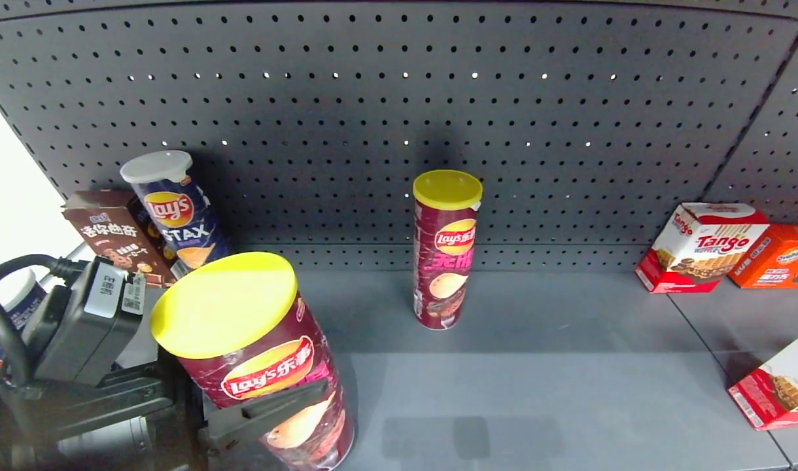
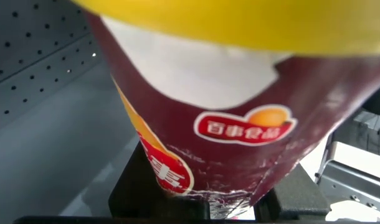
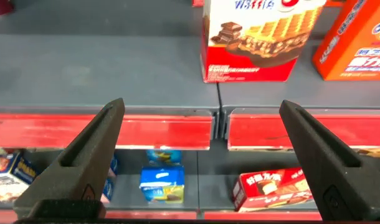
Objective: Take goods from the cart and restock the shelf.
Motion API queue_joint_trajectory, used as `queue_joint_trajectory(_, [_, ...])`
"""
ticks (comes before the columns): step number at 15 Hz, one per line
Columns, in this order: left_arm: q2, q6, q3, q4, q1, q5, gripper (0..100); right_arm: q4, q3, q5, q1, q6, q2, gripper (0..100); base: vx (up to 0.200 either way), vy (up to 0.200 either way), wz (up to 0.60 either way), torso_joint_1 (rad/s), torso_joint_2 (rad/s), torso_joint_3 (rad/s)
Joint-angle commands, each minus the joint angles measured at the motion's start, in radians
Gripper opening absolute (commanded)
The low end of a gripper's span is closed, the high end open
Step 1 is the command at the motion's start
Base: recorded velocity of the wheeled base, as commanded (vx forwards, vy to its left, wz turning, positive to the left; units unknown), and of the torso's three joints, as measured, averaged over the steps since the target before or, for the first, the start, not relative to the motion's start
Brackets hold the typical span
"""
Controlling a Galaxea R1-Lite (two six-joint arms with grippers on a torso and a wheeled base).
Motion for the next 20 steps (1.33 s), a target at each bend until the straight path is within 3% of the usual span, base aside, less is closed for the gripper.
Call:
queue_joint_trajectory(1, [0.000,0.001,0.003,-0.002,-0.002,0.000,0,0.002,0.000,0.000,0.001,0.000,0.000,100,0.000,0.000,0.00,0.000,0.00,0.000])
queue_joint_trajectory(8, [-0.017,0.001,-0.006,0.001,0.000,0.020,0,0.006,-0.001,0.003,0.001,-0.006,0.000,100,0.000,0.000,0.00,0.000,0.00,0.000])
queue_joint_trajectory(9, [-0.025,0.001,0.004,0.000,-0.002,0.021,0,0.008,-0.141,0.035,0.012,-0.009,0.068,100,0.000,0.000,0.00,0.000,0.00,0.000])
queue_joint_trajectory(10, [-0.025,-0.002,-0.002,0.000,-0.002,0.021,0,0.023,-0.282,0.106,0.036,-0.017,0.300,100,0.000,0.000,0.00,0.000,0.00,0.000])
queue_joint_trajectory(13, [-0.025,-0.002,0.006,-0.003,0.000,0.020,0,0.067,-0.319,0.181,0.068,-0.070,0.255,100,0.000,0.000,0.00,0.000,0.00,0.000])
queue_joint_trajectory(17, [-0.025,-0.005,0.007,-0.003,0.013,0.020,0,0.074,-0.426,0.262,0.148,-0.073,0.362,100,0.000,0.000,0.00,0.000,0.00,0.000])
queue_joint_trajectory(18, [-0.025,-0.007,0.012,-0.002,0.015,0.020,0,0.061,-0.509,0.282,0.182,-0.077,0.499,100,0.000,0.000,0.00,0.000,0.00,0.000])
queue_joint_trajectory(20, [-0.025,-0.010,0.021,-0.002,0.016,0.020,0,-0.017,-0.524,0.328,0.268,-0.103,0.637,100,0.000,0.000,0.00,0.000,0.00,0.000])
